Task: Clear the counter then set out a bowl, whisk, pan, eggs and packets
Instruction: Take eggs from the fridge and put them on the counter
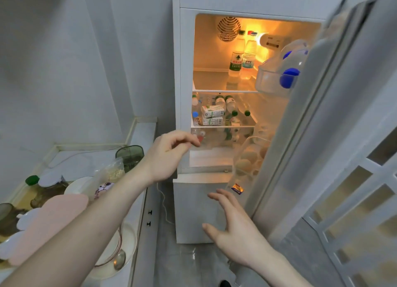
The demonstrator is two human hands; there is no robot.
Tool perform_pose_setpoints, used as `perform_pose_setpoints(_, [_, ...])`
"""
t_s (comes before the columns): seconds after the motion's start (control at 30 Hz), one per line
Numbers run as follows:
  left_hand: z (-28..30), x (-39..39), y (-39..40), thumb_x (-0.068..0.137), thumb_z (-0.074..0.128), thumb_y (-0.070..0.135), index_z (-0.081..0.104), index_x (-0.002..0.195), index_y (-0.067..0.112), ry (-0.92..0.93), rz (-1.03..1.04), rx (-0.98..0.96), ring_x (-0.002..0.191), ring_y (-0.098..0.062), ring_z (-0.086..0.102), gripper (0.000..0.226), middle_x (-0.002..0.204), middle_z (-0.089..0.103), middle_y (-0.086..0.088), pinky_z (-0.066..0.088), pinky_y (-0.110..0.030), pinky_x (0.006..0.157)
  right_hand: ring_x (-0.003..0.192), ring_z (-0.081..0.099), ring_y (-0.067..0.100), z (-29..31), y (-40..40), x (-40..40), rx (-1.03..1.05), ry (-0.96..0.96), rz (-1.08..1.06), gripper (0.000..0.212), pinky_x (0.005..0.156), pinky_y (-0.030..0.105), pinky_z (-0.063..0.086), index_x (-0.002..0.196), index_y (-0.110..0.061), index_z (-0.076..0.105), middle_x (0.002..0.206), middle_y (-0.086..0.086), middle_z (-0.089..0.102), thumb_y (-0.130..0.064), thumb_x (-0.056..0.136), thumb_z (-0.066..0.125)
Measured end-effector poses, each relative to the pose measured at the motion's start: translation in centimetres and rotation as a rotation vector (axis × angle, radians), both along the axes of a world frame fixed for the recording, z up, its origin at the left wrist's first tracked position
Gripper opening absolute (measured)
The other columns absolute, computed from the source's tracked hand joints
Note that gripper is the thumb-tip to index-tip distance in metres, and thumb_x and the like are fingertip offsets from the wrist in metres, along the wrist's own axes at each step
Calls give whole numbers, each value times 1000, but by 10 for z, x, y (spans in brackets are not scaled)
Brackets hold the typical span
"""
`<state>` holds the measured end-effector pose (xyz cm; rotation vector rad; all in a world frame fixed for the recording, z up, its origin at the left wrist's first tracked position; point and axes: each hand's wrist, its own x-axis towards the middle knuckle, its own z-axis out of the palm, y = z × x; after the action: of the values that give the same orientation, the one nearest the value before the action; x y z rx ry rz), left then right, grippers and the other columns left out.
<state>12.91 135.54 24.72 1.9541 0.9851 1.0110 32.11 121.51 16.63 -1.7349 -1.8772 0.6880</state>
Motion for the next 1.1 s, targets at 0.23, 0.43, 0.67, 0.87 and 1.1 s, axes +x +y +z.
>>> perform_pose_setpoints(0.23, [-22, 32, 10, 91, 55, 5, 71, 102, 37, 165, -41, -42, 113, 10, 55, 38, 116, 66, 20, 44, -23, 101, 127, 33, -22, -1, -27, 42, 25, 42, -157, 64, 109, 11, 31, 139, -47, 39, 144, -37, 28, -49, 83, 71])
perform_pose_setpoints(0.43, [-20, 74, 24, 92, 58, 10, 69, 108, 34, 222, -166, 13, 115, 3, 54, 31, 118, 64, 17, 43, -24, 100, 112, 58, -2, 27, -40, 59, 199, 104, -298, 47, 85, 19, 52, 124, -44, 56, 128, -23, 52, -31, 84, 77])
perform_pose_setpoints(0.67, [-3, 153, 39, 86, 58, 15, 68, 104, 37, 290, -314, 147, 111, -2, 56, 30, 116, 63, 17, 48, -39, 100, 110, 62, 9, 54, -32, 91, 451, 110, -437, 41, 85, 19, 50, 113, -35, 65, 119, -18, 60, -9, 84, 77])
perform_pose_setpoints(0.87, [5, 213, 51, 79, 58, 20, 68, 110, 32, 380, -401, 229, 106, -7, 58, 34, 116, 63, 14, 51, -36, 95, 124, 53, 6, 51, -29, 118, 417, 47, -472, 45, 102, 30, 46, 123, -31, 61, 127, -18, 54, -11, 85, 74])
perform_pose_setpoints(1.1, [5, 293, 77, 87, 61, 21, 62, 130, 22, 512, -439, 233, 114, -17, 60, 43, 132, 62, 2, 49, -28, 92, 125, 47, -1, 55, -13, 152, 309, -75, -560, 53, 107, 20, 37, 133, -34, 52, 134, -20, 45, -23, 85, 70])
